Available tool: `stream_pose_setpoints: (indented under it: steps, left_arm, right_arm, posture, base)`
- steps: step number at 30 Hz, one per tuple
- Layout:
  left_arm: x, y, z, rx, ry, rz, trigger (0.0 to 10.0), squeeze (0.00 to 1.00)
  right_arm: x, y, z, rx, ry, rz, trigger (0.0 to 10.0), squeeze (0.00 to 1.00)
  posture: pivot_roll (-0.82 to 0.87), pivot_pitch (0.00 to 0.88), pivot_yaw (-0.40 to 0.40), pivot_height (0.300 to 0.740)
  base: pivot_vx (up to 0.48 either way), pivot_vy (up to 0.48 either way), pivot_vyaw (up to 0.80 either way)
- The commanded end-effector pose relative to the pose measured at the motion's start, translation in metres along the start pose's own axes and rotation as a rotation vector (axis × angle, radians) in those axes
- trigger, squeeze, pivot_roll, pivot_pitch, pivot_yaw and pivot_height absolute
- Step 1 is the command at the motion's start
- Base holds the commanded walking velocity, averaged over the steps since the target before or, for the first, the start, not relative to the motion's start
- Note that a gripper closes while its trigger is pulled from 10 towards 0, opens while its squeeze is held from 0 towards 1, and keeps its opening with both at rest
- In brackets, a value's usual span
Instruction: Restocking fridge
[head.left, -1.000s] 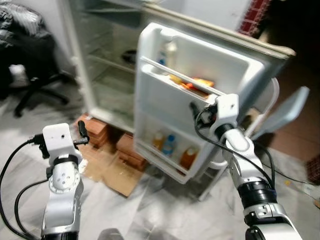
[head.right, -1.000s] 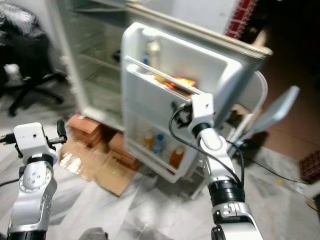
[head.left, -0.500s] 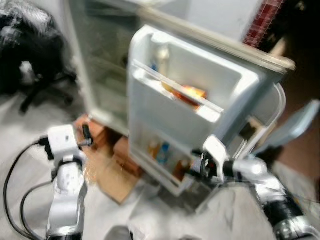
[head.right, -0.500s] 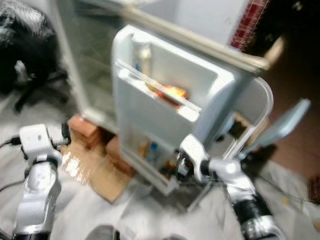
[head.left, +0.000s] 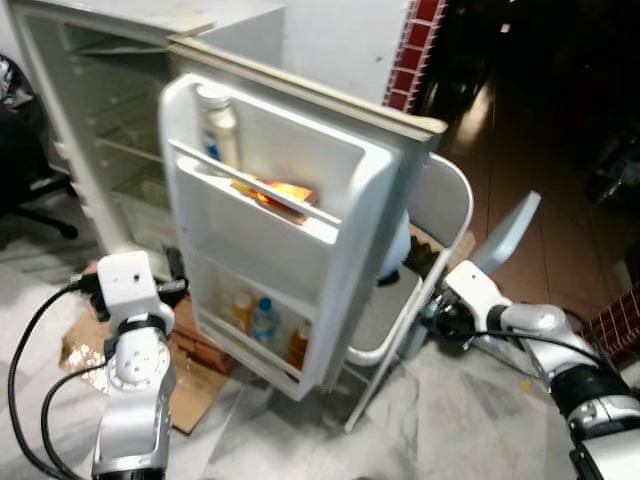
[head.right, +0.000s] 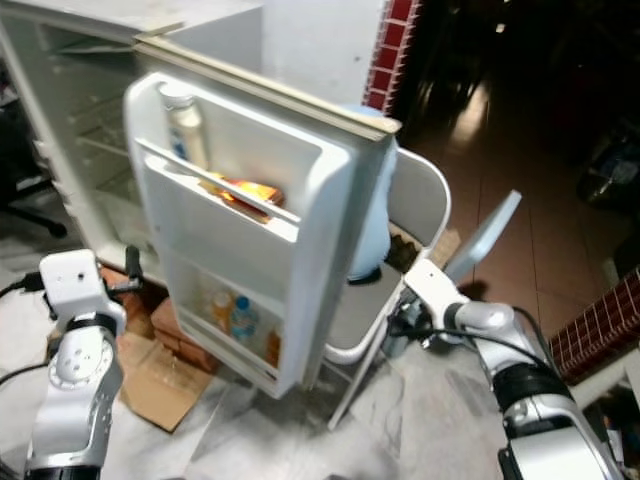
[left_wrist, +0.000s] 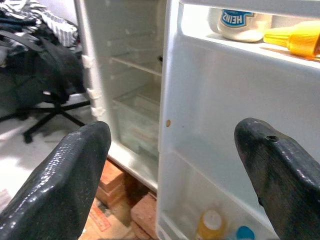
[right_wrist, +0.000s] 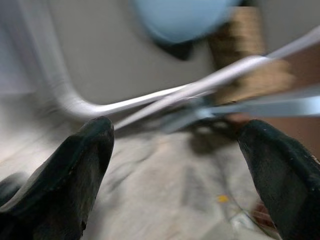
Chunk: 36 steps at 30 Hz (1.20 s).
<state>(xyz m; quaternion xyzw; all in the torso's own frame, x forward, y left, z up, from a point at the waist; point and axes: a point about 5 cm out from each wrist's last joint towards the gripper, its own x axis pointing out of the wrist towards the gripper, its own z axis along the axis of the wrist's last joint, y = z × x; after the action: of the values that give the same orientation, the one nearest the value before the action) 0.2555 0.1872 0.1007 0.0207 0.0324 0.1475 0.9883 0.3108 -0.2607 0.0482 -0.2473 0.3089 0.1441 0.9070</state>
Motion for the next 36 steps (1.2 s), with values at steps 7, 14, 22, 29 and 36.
stream_pose_setpoints:
  steps: [7,14,22,29,36]
  left_arm:
    - [0.003,0.009,0.001,0.002,0.009,0.055,10.0,0.0]
    - [0.001,0.025,-0.031,-0.089,0.261,0.155,10.0,0.0]
    - [-0.017,0.014,-0.063,-0.169,0.547,-0.061,10.0,0.0]
    - [-0.021,-0.003,-0.065,-0.127,0.67,-0.251,10.0,0.0]
    - [-0.019,-0.008,-0.064,-0.109,0.703,-0.297,10.0,0.0]
  right_arm:
    - [0.002,-0.018,0.104,0.268,-0.433,-0.287,10.0,0.0]
    - [-0.002,0.003,0.169,0.398,-0.676,-0.244,10.0,0.0]
    - [-0.005,0.015,0.188,0.469,-0.771,-0.174,10.0,0.0]
    - [-0.007,0.017,0.195,0.498,-0.811,-0.121,10.0,0.0]
    - [-0.022,0.057,0.207,0.364,-0.914,0.379,10.0,0.0]
  posture:
    - [0.12,0.0,-0.083,0.74]
    - [0.13,0.0,-0.09,0.74]
    - [0.14,0.0,-0.093,0.74]
    - [0.13,0.0,-0.089,0.74]
    - [0.13,0.0,-0.091,0.74]
  base:
    - [0.0,0.0,0.0]
    - [0.0,0.0,0.0]
    - [0.0,0.0,0.65]
    - [0.0,0.0,0.8]
    - [0.0,0.0,0.11]
